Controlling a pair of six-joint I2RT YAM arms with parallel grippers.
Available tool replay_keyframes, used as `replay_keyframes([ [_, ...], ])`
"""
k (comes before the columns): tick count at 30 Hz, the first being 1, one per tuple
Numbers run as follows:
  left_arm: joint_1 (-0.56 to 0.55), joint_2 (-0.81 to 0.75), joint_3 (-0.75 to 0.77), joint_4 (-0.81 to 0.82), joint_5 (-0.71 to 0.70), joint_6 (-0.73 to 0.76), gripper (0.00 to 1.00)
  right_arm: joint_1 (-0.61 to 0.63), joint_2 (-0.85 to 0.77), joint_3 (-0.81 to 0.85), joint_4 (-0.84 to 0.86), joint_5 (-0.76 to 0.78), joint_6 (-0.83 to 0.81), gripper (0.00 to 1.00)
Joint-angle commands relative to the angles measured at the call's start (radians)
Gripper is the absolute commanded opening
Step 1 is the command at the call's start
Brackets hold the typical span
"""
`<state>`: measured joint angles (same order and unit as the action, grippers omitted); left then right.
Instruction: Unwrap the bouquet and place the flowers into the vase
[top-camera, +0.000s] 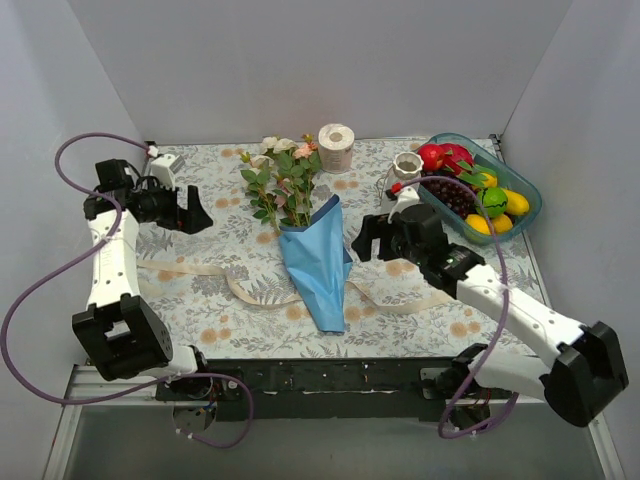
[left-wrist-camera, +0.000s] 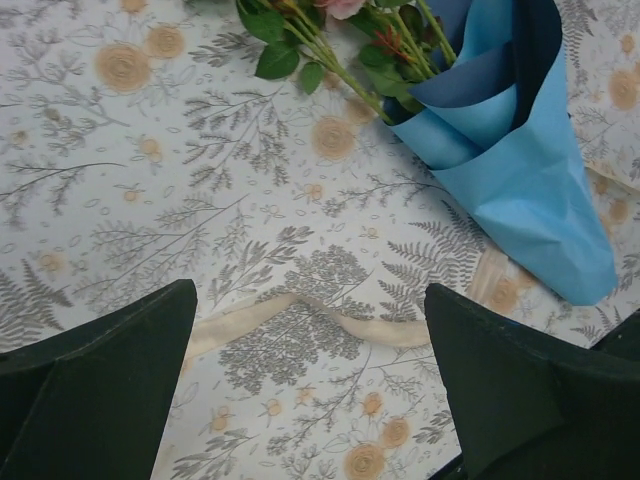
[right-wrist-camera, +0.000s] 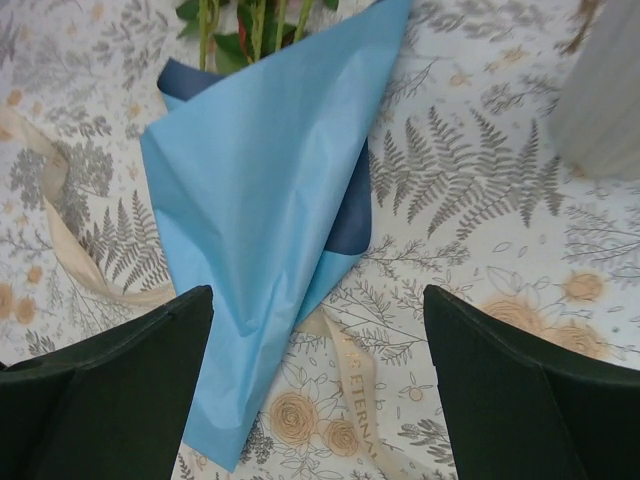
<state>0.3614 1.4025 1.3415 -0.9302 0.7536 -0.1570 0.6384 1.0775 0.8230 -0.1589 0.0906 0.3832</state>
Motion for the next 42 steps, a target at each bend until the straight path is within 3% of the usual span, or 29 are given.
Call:
replay_keyframes([
  [1,-0.047,-0.066,-0.036,0.071,-0.013,-0.087,0.98,0.021,0.113,-0.068,0.264,-0.084,0.051,0.93],
  [8,-0.047,-0.091,-0.097,0.071,-0.057,-0.042,0.98,0.058,0.324,-0.087,0.418,-0.17,0.086,0.93],
  [14,-0.047,-0.112,-0.148,0.091,-0.077,-0.033,0.98,0.06,0.468,-0.11,0.542,-0.215,0.121,0.86],
  [24,-0.047,-0.155,-0.182,0.103,-0.105,-0.022,0.98,0.06,0.558,-0.099,0.604,-0.235,0.134,0.76],
  [29,-0.047,-0.168,-0.191,0.111,-0.12,-0.024,0.98,0.058,0.582,-0.114,0.656,-0.278,0.16,0.51],
  [32,-0.047,-0.175,-0.2,0.12,-0.128,-0.023,0.98,0.06,0.584,-0.119,0.664,-0.279,0.164,0.28],
  [33,-0.047,-0.178,-0.203,0.122,-0.129,-0.024,0.98,0.06,0.582,-0.119,0.661,-0.279,0.163,0.13],
  [35,-0.045,-0.181,-0.205,0.122,-0.126,-0.026,0.98,0.06,0.575,-0.116,0.653,-0.273,0.158,0.01],
  [42,-0.047,-0.186,-0.211,0.129,-0.109,-0.045,0.98,0.119,0.486,0.051,0.445,-0.167,0.022,0.01],
])
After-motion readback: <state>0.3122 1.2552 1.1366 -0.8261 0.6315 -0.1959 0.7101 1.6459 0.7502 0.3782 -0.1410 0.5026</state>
